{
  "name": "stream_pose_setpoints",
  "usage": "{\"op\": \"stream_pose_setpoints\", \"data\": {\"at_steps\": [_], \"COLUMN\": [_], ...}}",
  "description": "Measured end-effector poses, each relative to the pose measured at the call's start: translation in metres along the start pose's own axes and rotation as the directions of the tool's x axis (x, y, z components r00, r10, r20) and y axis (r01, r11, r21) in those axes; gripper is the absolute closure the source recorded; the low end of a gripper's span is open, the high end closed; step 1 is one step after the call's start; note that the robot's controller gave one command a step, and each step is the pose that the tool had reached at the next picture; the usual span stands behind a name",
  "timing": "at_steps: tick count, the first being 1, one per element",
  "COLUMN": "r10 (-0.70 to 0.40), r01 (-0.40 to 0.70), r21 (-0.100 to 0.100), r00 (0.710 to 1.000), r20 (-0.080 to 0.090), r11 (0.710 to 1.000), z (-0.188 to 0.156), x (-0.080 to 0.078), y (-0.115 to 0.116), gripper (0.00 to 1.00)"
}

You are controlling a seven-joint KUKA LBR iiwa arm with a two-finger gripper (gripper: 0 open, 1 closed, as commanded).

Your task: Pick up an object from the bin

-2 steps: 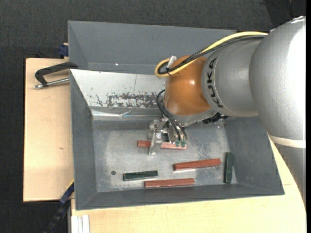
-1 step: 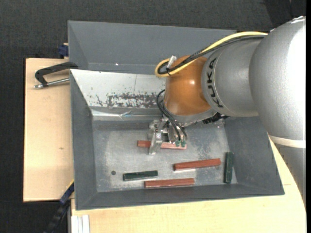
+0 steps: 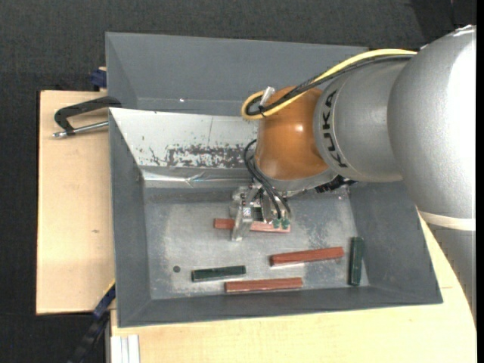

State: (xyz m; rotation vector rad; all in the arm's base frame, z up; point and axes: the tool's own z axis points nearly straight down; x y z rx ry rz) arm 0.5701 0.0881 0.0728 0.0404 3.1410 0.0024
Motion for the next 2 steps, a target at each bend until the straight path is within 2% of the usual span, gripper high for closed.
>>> {"op": "stream_pose_setpoints", "data": {"at_steps": [2], "r10": [0.000], "r01": [0.000], "r21": [0.000], "r00": [1.000], "r20": [-0.003], "r11": [1.000], "z": [-0.017], "x": [0.001], "y": [0.000], "gripper": [1.00]}}
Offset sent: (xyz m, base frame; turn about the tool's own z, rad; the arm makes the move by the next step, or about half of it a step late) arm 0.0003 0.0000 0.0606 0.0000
